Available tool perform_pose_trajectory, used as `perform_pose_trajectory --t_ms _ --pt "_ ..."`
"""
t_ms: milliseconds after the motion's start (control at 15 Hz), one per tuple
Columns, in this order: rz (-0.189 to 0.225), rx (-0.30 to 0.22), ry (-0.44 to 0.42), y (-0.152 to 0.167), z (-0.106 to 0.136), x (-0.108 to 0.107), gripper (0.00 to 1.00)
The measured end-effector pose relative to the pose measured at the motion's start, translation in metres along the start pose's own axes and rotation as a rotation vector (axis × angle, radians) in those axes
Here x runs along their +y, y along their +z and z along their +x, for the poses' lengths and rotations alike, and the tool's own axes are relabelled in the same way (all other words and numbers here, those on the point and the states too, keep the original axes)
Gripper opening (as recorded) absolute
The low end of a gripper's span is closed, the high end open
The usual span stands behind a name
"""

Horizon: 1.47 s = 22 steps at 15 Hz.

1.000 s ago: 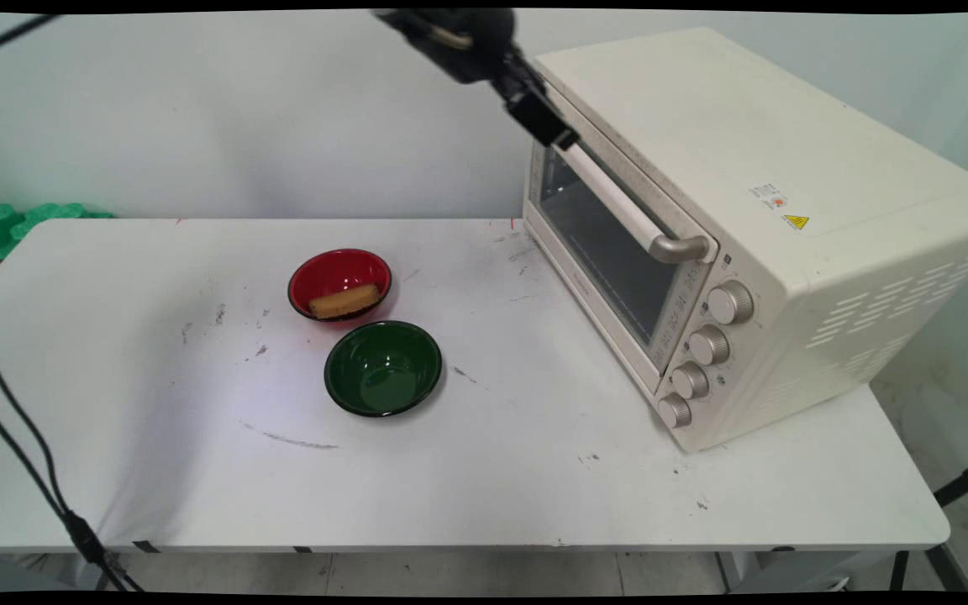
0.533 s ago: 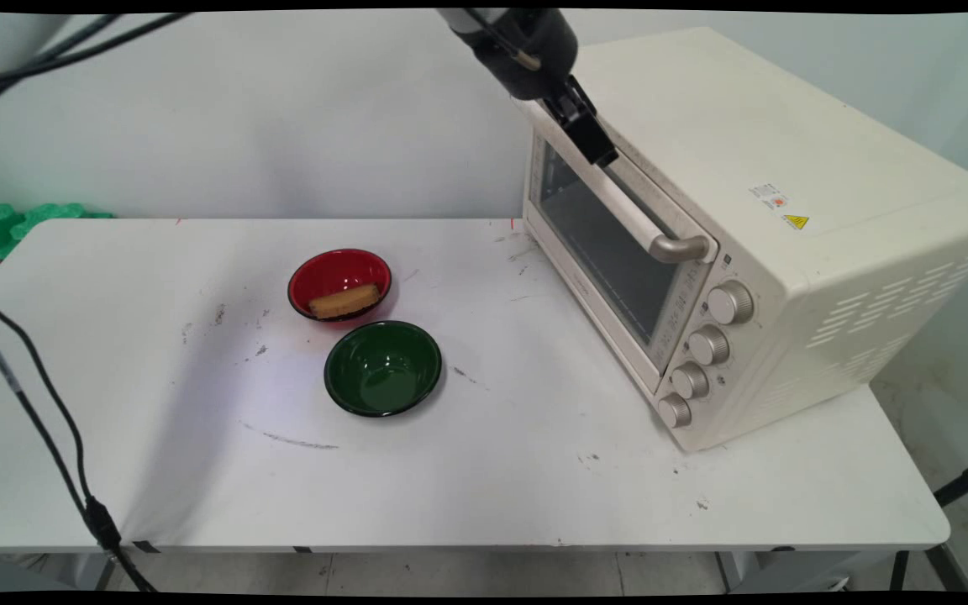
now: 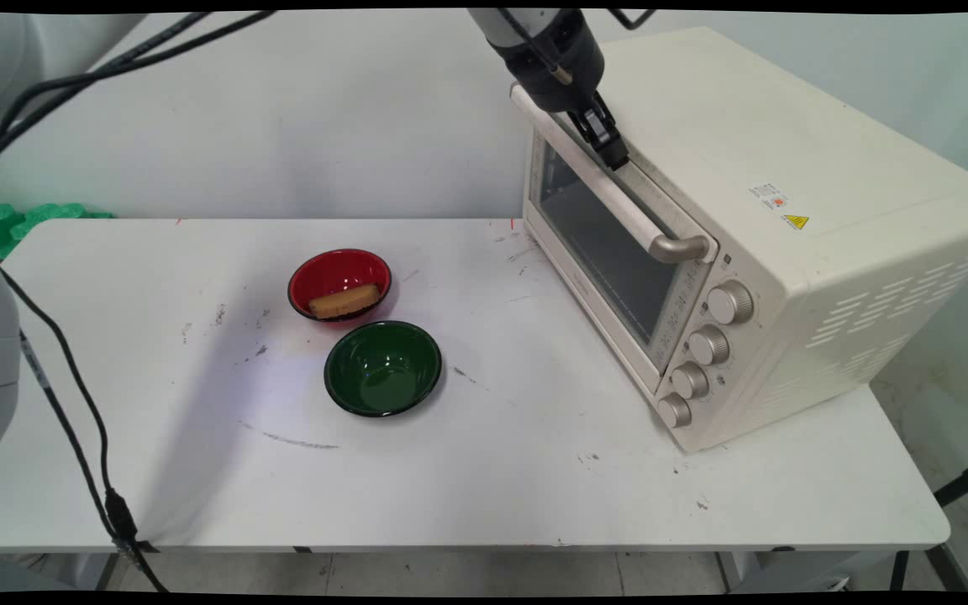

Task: Close the oven

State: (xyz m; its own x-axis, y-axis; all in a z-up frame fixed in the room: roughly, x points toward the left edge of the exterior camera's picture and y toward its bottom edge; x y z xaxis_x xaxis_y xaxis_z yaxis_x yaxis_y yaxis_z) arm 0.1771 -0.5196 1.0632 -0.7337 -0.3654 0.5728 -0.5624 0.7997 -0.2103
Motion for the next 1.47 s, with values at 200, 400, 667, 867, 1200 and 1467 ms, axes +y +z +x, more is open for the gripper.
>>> perform_pose_trajectory --t_ms 200,400,667,867,1200,1467 --pt "0.000 -0.014 -0.006 0.007 0.003 0.000 0.00" --pt "0.000 -0.038 -0.015 0.011 0.004 0.001 0.00" --pt "0.001 -0.068 -0.021 0.014 -0.001 0.004 0.00" --pt "0.002 -0.092 -0.024 0.014 -0.010 0.006 0.00" --pt "0.000 -0.124 -0.036 0.008 -0.033 0.010 0.00" --pt "-0.012 -0.116 -0.065 -0.001 -0.057 0.011 0.00"
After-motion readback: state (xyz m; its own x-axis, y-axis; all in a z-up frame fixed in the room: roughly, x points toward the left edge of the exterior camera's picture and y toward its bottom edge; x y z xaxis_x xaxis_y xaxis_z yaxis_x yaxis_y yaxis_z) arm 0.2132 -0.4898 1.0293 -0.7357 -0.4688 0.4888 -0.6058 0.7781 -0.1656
